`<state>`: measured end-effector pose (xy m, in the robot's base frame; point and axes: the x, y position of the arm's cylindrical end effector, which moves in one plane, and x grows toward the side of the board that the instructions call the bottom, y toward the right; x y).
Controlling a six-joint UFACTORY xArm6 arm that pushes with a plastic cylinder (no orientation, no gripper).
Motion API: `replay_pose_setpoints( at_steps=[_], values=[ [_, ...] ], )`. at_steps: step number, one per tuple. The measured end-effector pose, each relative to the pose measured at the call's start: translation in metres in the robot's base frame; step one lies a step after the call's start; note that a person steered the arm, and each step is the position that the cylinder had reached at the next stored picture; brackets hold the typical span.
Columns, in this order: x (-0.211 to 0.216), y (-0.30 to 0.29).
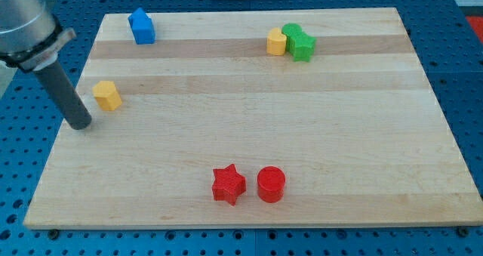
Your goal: Push the yellow hexagon closer to the group of blocks
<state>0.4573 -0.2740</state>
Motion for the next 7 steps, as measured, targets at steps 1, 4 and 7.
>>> replay_pose_setpoints(
  at_steps=[1,4,7],
  values=[
    [-0.022,-0.002],
    [-0.061,0.068],
    [-0.100,0.162]
  ],
)
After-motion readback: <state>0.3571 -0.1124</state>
